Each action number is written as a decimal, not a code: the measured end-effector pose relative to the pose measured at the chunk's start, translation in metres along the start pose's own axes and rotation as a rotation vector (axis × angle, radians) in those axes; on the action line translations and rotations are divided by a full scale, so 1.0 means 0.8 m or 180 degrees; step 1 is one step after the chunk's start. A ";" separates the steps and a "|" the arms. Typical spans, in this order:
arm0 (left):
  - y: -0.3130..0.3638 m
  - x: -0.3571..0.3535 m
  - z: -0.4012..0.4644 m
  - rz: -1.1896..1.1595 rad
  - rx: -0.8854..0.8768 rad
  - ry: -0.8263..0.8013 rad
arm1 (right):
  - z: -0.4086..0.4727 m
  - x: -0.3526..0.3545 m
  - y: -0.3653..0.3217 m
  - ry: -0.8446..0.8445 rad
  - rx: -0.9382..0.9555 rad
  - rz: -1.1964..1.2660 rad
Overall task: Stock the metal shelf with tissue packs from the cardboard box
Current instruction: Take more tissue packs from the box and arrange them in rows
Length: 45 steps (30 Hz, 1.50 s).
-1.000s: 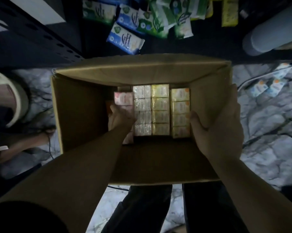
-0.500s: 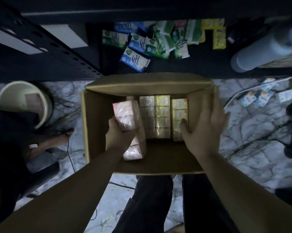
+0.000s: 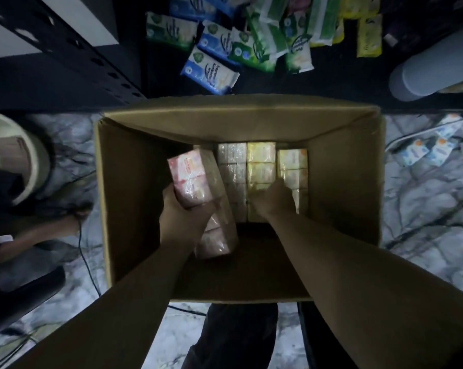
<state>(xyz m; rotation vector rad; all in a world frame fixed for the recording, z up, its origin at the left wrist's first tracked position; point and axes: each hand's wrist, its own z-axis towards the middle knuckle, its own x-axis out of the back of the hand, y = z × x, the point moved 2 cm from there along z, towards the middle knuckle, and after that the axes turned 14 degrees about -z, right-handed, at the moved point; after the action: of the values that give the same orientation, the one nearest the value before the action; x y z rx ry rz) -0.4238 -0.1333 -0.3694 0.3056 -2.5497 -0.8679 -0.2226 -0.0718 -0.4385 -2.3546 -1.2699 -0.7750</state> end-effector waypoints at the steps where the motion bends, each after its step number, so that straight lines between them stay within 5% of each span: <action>1: -0.003 0.000 0.002 -0.0030 -0.0006 -0.0003 | 0.005 -0.011 -0.001 0.0082 -0.0015 -0.0053; 8: 0.005 0.007 -0.006 -0.0078 -0.0091 -0.0052 | 0.004 -0.014 0.004 0.0412 -0.0001 -0.0427; 18: 0.088 0.054 -0.105 -0.0197 -0.0182 -0.0144 | -0.150 0.097 0.033 -0.0279 0.0337 0.0555; 33: 0.384 0.175 -0.429 -0.0756 -0.1432 -0.0703 | -0.547 0.443 0.026 0.0889 0.1755 0.1330; 45: 0.616 0.220 -0.634 -0.1239 -0.3013 -0.0650 | -0.724 0.670 0.008 0.2286 0.2975 0.1884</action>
<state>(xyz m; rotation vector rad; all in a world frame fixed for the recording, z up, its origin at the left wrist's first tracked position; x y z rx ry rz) -0.3789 -0.0755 0.3556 0.4142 -1.9523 -2.1950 -0.1490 -0.0404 0.3464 -1.3508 -0.4094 -0.5523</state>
